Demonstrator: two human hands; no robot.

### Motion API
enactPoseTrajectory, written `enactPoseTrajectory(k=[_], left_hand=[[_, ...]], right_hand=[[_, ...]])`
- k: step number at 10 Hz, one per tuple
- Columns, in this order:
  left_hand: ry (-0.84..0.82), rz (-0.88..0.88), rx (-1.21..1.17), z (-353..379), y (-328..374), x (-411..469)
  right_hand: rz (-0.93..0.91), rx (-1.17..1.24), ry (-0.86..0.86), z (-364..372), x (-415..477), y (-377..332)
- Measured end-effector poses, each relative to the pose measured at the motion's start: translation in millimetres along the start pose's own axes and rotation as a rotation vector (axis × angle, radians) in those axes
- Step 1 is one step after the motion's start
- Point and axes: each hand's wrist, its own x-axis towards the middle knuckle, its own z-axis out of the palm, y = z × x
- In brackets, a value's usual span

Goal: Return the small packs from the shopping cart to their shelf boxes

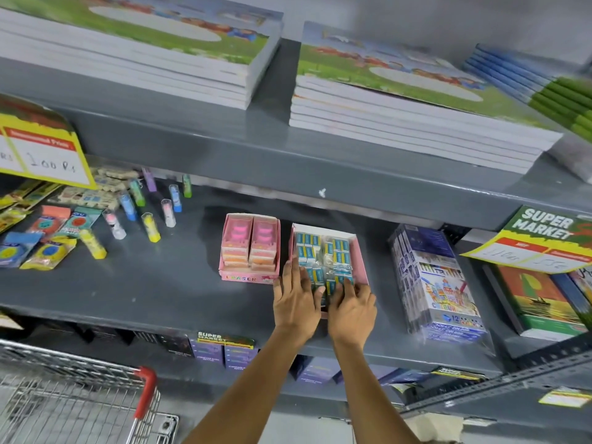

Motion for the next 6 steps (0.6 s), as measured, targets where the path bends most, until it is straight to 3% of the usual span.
enactPoseTrajectory(k=[4,6], left_hand=[[0.047,0.036,0.070,-1,-6,-2],[0.191,0.213,-0.025,-11,-16,-11]], right_hand=[[0.054,0.013,-0.054,-1,0,-4],[-0.095,0.159,0.090,-17,-11,-4]])
